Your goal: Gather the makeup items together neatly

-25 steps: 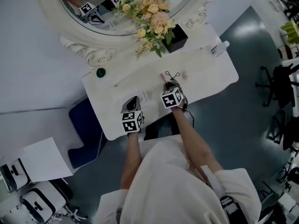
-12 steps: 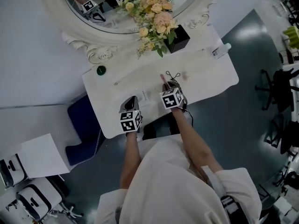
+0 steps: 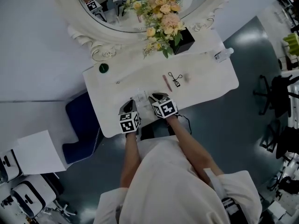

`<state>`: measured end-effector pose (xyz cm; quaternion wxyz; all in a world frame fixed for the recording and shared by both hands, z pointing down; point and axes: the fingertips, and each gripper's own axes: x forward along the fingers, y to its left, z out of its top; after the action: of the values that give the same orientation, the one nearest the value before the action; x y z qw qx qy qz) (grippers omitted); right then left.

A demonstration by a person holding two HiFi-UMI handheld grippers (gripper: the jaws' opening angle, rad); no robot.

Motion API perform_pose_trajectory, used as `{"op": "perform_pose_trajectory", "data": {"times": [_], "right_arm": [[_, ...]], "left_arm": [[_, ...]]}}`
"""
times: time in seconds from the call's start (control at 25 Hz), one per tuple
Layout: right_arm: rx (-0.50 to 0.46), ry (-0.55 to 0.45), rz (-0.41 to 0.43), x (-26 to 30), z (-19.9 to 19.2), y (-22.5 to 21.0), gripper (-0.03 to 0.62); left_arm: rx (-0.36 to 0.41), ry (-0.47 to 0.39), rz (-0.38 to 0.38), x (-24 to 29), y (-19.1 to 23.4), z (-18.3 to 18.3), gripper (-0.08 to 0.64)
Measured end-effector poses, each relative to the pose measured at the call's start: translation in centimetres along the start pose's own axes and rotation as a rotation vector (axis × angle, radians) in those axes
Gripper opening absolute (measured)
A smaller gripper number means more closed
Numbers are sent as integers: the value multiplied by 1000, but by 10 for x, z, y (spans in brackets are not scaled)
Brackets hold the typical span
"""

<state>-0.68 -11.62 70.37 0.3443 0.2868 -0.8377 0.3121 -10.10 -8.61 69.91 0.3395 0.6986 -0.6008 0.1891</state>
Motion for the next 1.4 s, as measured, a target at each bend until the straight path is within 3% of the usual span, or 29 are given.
{"op": "perform_pose_trajectory", "data": {"times": [0.12,0.32,0.56,0.72,0.8,1.08,1.24,1.4], "right_arm": [[23,59,24,10,-17,7,149],[153,89,52,18,-23,6,147],[214,111,114,23,-26,19,60],[258,86,155,20,-23,25,40],[284,53,141,17,-20,19,40],[520,-138,28,-3,-7,-17,40],[613,-220,-74,-17,-13,-36,40],[702,-294,-143,-31,-24,-46,40]], "left_arm": [[-21,18,1,0,5,-7,12],[-38,46,-11,6,7,-15,12],[-41,70,-31,11,6,-21,12],[-34,63,-35,11,6,-16,12],[-23,49,-38,11,5,-10,12],[50,8,-86,16,-9,15,12],[113,32,-149,24,-27,14,12],[236,95,-236,42,-54,3,12]]}}
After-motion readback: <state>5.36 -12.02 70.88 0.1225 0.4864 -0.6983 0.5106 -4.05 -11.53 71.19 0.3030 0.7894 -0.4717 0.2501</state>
